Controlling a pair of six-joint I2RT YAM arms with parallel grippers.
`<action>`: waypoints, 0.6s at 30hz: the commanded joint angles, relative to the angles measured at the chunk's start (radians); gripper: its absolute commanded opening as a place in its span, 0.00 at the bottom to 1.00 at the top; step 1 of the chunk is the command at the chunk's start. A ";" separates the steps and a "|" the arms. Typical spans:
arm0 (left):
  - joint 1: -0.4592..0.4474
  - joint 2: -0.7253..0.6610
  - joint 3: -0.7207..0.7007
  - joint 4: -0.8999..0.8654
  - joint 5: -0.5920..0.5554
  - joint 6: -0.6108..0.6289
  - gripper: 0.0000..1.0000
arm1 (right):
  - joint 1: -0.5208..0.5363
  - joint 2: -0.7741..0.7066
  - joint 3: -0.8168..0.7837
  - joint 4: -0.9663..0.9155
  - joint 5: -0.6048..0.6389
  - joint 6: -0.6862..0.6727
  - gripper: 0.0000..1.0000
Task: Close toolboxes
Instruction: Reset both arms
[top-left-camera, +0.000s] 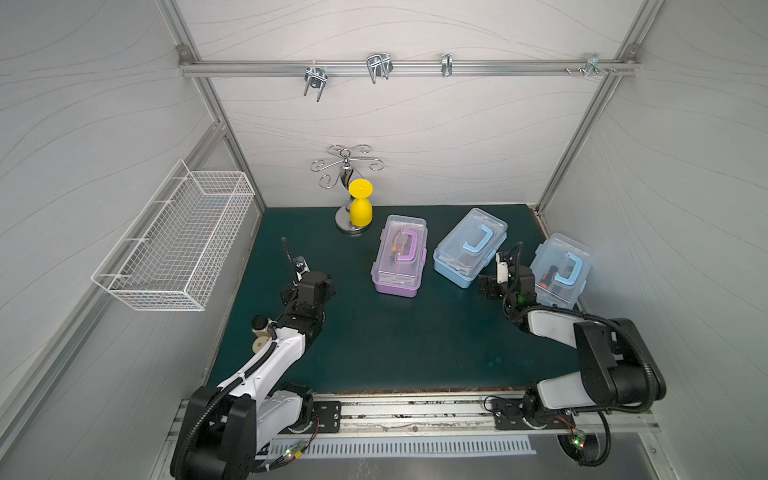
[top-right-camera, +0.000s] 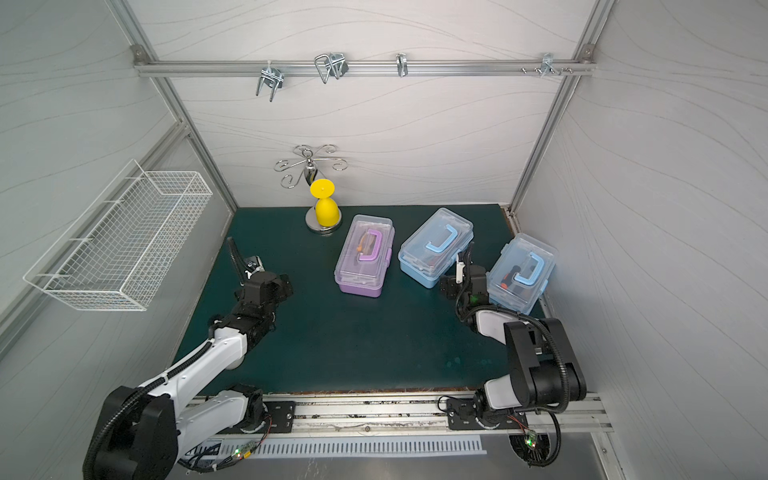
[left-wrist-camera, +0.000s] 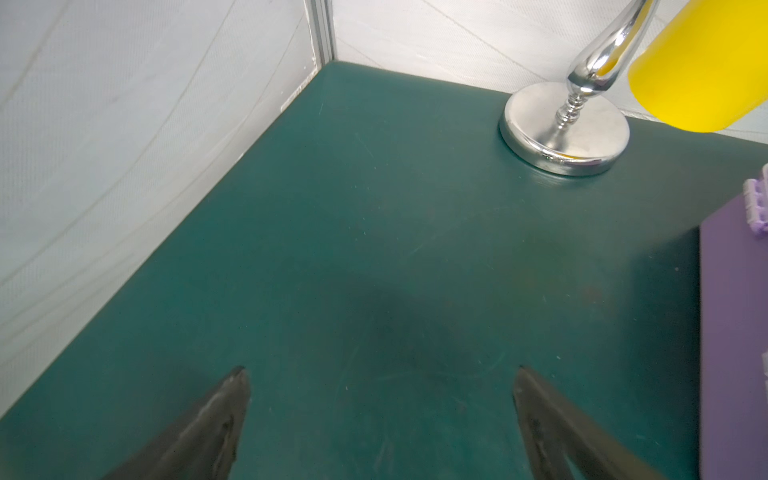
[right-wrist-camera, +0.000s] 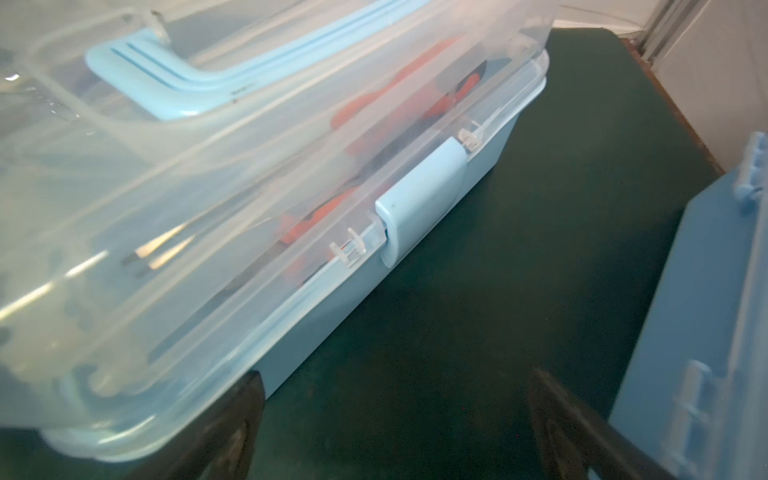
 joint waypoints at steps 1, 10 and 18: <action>0.040 0.067 -0.034 0.209 0.017 0.094 0.99 | -0.046 0.032 0.028 0.090 -0.071 -0.031 0.99; 0.146 0.383 -0.160 0.836 0.243 0.205 0.99 | -0.087 0.120 -0.024 0.270 -0.146 -0.009 0.99; 0.197 0.434 -0.070 0.692 0.241 0.139 0.98 | -0.088 0.121 -0.023 0.269 -0.147 -0.006 0.99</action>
